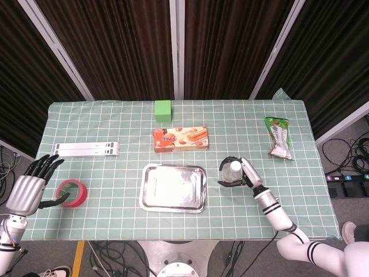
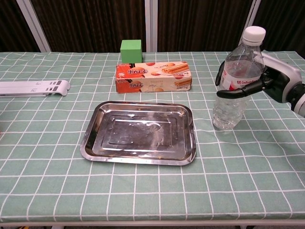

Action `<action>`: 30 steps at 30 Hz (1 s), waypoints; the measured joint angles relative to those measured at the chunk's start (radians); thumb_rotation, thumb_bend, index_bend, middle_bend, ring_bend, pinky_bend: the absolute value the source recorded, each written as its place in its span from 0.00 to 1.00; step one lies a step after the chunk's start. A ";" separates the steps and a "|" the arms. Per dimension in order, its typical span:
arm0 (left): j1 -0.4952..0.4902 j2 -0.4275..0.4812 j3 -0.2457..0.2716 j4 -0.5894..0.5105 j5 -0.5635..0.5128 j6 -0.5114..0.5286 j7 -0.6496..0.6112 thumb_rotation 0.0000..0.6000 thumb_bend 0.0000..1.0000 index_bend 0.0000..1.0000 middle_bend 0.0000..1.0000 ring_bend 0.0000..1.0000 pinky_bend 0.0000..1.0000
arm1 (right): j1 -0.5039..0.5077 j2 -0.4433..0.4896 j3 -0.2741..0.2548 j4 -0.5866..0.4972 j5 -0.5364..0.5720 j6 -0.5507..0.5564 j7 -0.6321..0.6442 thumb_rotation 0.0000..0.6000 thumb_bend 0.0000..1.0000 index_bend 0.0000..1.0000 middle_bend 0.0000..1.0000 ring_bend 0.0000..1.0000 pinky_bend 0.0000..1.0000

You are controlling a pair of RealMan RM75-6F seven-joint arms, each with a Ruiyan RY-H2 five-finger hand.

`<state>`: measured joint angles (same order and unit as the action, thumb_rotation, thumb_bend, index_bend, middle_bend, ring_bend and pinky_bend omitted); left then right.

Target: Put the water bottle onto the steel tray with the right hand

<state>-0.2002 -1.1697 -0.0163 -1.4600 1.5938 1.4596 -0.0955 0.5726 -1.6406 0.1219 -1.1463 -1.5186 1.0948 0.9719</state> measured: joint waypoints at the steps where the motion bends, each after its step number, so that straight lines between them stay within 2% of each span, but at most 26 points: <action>1: 0.000 0.000 0.000 -0.002 0.000 0.000 0.000 0.70 0.22 0.18 0.19 0.10 0.16 | 0.002 0.009 0.008 -0.024 0.003 0.005 -0.018 1.00 0.13 0.69 0.52 0.35 0.39; 11: 0.000 -0.003 0.004 -0.009 0.001 -0.005 0.001 0.70 0.22 0.18 0.19 0.10 0.16 | 0.018 0.127 0.108 -0.330 0.032 0.078 -0.242 1.00 0.15 0.72 0.55 0.39 0.43; 14: 0.001 -0.007 0.005 -0.002 0.001 -0.006 0.000 0.70 0.22 0.18 0.19 0.10 0.16 | 0.014 0.129 0.104 -0.332 0.074 0.055 -0.268 1.00 0.16 0.72 0.55 0.39 0.43; 18: 0.001 -0.006 0.003 0.000 -0.001 -0.003 -0.001 0.70 0.22 0.18 0.19 0.10 0.16 | 0.017 0.112 0.097 -0.239 0.122 -0.009 -0.247 1.00 0.16 0.72 0.55 0.39 0.43; 21: 0.000 -0.003 0.000 -0.004 -0.003 -0.003 0.000 0.70 0.22 0.18 0.19 0.10 0.16 | 0.026 0.113 0.106 -0.204 0.110 -0.006 -0.239 1.00 0.16 0.72 0.55 0.39 0.43; 24: -0.002 -0.002 -0.003 -0.009 -0.002 -0.003 0.003 0.70 0.22 0.18 0.19 0.10 0.16 | 0.036 0.131 0.127 -0.262 0.074 0.031 -0.242 1.00 0.16 0.72 0.55 0.39 0.43; 27: -0.002 -0.004 -0.004 -0.011 -0.002 -0.002 0.001 0.70 0.22 0.18 0.19 0.10 0.16 | 0.036 0.163 0.148 -0.375 0.041 0.089 -0.256 1.00 0.16 0.72 0.55 0.39 0.43; 30: -0.001 -0.009 0.001 -0.006 -0.002 -0.005 0.000 0.70 0.22 0.18 0.19 0.10 0.16 | 0.026 0.176 0.146 -0.457 0.040 0.126 -0.265 1.00 0.16 0.72 0.55 0.39 0.43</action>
<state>-0.2015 -1.1784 -0.0156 -1.4663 1.5923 1.4548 -0.0955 0.5989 -1.4646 0.2675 -1.6035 -1.4791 1.2209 0.7069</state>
